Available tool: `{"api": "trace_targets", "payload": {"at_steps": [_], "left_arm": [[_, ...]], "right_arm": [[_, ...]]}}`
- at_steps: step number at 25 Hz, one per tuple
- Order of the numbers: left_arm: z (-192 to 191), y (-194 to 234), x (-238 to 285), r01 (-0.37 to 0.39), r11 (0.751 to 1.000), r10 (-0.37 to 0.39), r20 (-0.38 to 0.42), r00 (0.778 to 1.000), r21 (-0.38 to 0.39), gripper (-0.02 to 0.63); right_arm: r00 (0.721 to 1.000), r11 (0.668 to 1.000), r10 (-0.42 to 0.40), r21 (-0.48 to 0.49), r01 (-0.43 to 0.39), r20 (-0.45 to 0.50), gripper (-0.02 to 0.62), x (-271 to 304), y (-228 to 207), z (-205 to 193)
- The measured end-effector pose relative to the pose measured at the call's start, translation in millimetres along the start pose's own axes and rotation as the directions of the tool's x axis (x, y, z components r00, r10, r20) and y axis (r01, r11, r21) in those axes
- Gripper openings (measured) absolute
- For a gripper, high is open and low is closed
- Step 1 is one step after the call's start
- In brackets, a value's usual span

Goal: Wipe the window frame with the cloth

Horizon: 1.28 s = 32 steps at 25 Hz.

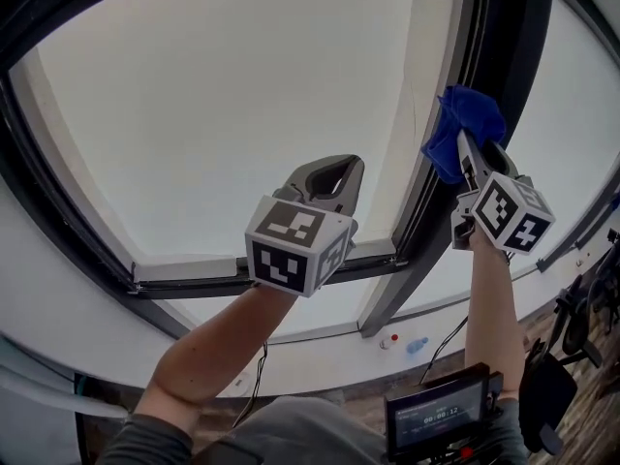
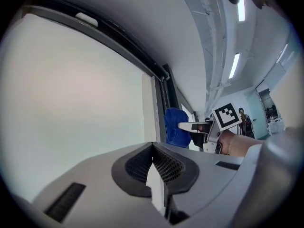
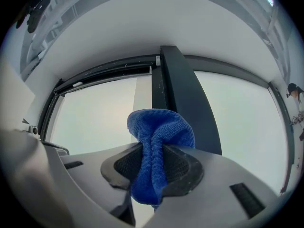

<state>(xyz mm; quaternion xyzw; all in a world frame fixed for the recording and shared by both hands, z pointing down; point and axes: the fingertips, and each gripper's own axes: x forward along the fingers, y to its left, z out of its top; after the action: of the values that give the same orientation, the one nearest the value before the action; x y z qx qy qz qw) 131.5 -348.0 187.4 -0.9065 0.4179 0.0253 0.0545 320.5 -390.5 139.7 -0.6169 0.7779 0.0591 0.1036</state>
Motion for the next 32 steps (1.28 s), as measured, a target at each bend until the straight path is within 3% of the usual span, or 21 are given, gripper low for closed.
{"api": "trace_targets", "payload": {"at_steps": [7, 22, 32], "left_arm": [[-58.5, 3.0, -10.2, -0.054, 0.999, 0.054, -0.062, 0.997, 0.005, 0.008], [-162.4, -8.5, -18.9, -0.086, 0.996, 0.08, -0.152, 0.985, -0.03, 0.008], [-242.3, -11.6, -22.6, -0.102, 0.993, 0.082, -0.259, 0.962, -0.065, 0.008]], "right_arm": [[0.997, 1.0, -0.004, 0.014, 0.005, -0.071, 0.124, -16.3, -4.2, -72.6], [0.983, 0.999, -0.013, 0.047, 0.022, -0.185, 0.124, -50.3, -11.5, -215.7], [0.947, 0.997, -0.03, 0.053, 0.05, -0.321, 0.124, -67.3, -19.0, -326.5]]}}
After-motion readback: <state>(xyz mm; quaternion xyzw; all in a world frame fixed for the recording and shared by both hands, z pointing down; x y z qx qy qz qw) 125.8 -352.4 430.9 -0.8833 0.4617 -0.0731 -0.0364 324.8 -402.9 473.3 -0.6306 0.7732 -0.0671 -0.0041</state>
